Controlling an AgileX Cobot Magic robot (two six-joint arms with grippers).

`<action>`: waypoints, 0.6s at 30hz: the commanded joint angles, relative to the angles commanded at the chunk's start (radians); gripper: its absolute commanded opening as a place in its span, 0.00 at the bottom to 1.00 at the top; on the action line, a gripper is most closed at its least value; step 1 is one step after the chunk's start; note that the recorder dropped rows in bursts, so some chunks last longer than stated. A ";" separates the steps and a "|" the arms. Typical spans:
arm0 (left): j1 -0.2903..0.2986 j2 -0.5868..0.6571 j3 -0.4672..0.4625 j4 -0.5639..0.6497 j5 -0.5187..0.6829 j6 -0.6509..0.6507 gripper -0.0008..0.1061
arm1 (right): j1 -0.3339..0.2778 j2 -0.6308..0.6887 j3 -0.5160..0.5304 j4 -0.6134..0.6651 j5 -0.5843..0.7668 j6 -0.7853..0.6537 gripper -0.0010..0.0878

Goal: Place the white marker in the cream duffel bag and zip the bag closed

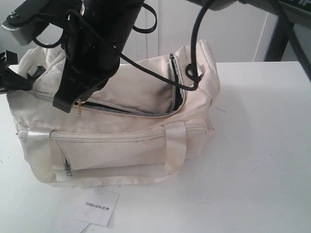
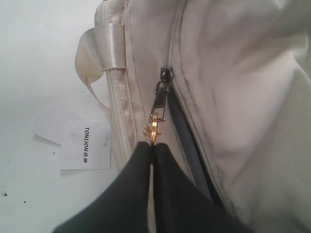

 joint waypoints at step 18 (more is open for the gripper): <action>0.000 0.000 0.000 0.000 -0.003 0.016 0.01 | -0.020 -0.049 0.056 -0.027 0.000 0.000 0.01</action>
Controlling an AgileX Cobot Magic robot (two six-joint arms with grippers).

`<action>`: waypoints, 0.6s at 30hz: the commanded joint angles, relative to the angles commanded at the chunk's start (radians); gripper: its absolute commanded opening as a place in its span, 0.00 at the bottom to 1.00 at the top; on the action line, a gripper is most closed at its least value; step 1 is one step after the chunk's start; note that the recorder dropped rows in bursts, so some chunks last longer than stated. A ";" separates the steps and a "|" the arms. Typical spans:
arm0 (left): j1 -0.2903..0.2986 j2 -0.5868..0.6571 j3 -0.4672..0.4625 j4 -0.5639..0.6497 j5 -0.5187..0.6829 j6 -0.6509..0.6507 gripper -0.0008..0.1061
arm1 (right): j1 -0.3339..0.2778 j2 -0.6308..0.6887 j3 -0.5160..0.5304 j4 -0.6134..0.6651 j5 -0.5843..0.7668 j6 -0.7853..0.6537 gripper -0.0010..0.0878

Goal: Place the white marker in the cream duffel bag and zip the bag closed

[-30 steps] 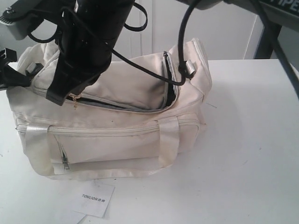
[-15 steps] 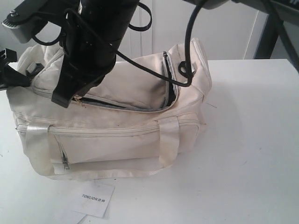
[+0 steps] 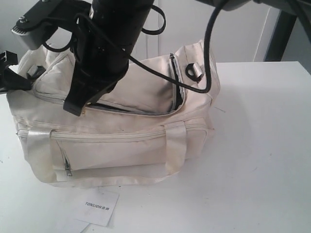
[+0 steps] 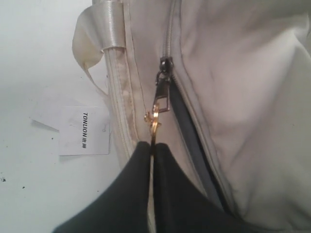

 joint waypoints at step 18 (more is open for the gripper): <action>0.000 0.000 0.000 0.000 0.008 0.002 0.01 | -0.002 -0.007 0.070 0.002 0.000 -0.002 0.01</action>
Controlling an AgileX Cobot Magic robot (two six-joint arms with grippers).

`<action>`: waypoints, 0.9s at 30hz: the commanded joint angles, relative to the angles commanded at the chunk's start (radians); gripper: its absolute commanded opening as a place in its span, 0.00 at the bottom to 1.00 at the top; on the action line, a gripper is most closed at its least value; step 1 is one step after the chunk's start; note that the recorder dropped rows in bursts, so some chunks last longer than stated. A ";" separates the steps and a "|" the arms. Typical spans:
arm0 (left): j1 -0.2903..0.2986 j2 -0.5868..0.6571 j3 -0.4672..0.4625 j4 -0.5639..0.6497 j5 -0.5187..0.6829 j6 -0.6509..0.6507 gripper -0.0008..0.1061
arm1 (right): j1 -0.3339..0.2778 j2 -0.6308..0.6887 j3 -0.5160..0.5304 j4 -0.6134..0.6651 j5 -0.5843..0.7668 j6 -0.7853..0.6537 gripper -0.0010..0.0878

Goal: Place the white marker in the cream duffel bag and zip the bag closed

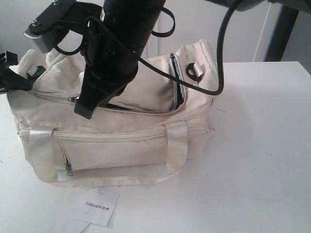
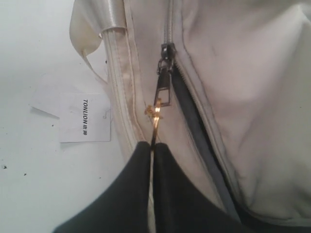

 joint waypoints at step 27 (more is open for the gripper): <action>0.002 -0.180 -0.002 0.182 -0.121 0.033 0.69 | 0.000 0.000 0.000 0.008 0.000 0.002 0.01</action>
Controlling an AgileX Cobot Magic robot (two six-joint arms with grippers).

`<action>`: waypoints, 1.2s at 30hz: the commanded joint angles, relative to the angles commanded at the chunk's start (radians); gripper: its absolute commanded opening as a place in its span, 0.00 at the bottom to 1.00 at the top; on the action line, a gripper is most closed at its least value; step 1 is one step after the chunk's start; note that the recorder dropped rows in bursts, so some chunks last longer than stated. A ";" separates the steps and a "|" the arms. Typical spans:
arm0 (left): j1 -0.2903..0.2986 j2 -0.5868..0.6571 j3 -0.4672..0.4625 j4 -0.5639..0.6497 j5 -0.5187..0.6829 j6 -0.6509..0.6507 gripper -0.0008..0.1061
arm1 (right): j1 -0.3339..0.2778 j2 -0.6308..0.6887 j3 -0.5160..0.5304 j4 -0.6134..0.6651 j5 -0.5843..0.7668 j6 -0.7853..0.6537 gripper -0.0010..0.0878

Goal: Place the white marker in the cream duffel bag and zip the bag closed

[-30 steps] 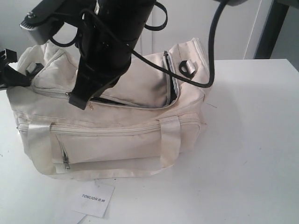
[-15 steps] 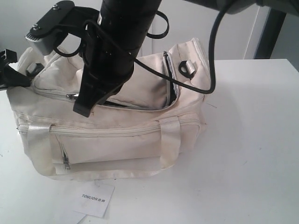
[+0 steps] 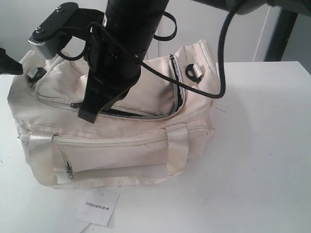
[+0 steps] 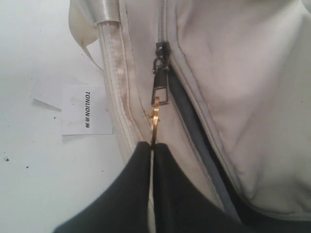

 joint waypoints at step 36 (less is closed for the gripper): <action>-0.191 0.036 0.002 -0.133 0.438 1.173 0.66 | 0.000 0.000 0.000 0.005 0.000 0.000 0.01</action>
